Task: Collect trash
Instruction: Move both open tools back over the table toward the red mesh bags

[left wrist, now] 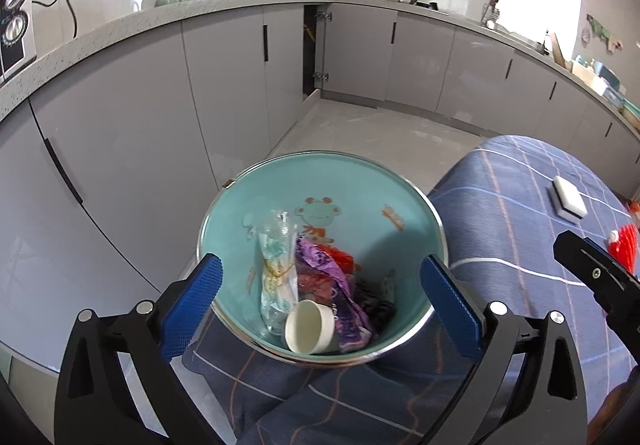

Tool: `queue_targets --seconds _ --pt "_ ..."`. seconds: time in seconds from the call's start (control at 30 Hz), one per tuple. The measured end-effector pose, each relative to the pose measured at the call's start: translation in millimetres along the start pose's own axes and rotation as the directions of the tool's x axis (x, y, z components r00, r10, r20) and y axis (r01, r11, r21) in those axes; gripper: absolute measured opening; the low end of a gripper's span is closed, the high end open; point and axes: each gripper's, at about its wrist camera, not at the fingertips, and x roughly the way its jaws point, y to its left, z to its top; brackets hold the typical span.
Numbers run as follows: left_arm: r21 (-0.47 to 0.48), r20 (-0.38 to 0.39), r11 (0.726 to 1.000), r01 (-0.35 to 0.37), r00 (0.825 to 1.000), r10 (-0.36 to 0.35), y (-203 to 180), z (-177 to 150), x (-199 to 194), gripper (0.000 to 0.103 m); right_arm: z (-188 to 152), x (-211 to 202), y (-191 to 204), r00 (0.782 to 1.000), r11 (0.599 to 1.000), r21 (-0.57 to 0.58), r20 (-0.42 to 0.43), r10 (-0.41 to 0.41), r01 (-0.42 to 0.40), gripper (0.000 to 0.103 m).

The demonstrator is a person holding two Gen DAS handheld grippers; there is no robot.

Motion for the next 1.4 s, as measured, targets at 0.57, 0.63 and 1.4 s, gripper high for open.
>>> queue_targets --seconds 0.57,0.63,1.4 --pt "0.112 0.003 0.984 0.14 0.99 -0.141 -73.9 -16.4 -31.5 0.097 -22.4 -56.2 -72.0 0.993 0.991 0.078 0.041 -0.109 0.106 0.048" --pt "0.135 -0.001 0.978 0.161 0.987 -0.162 -85.4 -20.5 -33.5 0.097 -26.5 -62.7 -82.6 0.991 0.988 0.094 0.045 -0.126 0.122 0.048" --pt "0.308 -0.09 0.882 0.356 0.934 -0.345 -211.8 -40.9 -31.4 0.082 -49.2 -121.8 -215.5 0.943 0.9 0.308 0.031 -0.332 0.307 0.047"
